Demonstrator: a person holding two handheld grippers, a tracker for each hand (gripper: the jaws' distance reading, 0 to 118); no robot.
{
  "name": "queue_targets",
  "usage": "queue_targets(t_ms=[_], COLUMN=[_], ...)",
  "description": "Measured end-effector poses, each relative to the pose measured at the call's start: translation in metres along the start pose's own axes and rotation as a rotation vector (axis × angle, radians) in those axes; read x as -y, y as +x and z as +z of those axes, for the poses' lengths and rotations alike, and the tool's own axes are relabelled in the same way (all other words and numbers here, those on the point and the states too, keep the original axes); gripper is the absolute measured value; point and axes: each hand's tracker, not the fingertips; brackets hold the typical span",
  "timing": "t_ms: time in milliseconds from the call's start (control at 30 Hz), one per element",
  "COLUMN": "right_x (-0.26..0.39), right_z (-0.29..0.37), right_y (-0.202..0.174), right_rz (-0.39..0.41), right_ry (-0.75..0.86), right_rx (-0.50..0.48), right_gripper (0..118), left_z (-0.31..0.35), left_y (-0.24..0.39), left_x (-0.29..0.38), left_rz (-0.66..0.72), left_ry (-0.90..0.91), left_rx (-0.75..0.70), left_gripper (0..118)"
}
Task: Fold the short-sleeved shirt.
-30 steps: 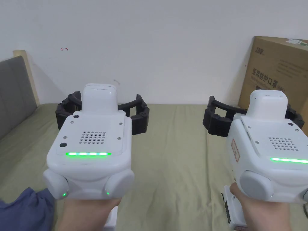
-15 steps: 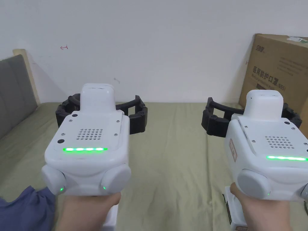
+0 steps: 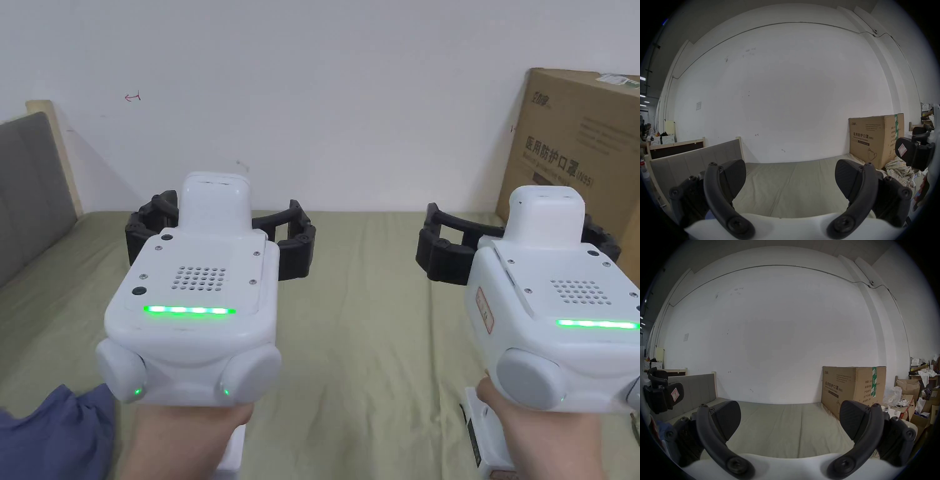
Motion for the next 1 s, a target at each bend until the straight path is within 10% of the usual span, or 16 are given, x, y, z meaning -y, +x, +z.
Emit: queue_targets(t_ms=[167,200,267,300,667,1000], right_x=[0.004,0.005,0.007,0.008,0.022,0.039], right_z=[0.004,0.005,0.006,0.003,-0.013,-0.012], right_y=[-0.003,-0.002,-0.002,-0.003,-0.009,-0.214], right_rz=[-0.015,-0.018,-0.017,0.022,-0.062,-0.032], right_ry=[0.014,0.017,0.026,0.005,-0.088,-0.144], right_rx=[-0.026,-0.031,-0.038,0.004,0.061,-0.412], right_gripper=[117,100,13,0,0,0], left_z=[0.001,0.002,0.001,-0.001,0.002,0.063], left_y=[-0.004,-0.004,-0.005,-0.006,-0.035,-0.210], left_x=[0.001,0.002,0.003,0.004,0.015,0.048], left_rz=[0.033,0.040,0.039,0.020,-0.009,0.037], left_ry=[-0.006,-0.003,-0.006,-0.033,-0.097,-0.211], left_rx=[0.005,0.000,-0.019,-0.050,-0.041,-0.491], left_gripper=[98,67,0,0,0,0])
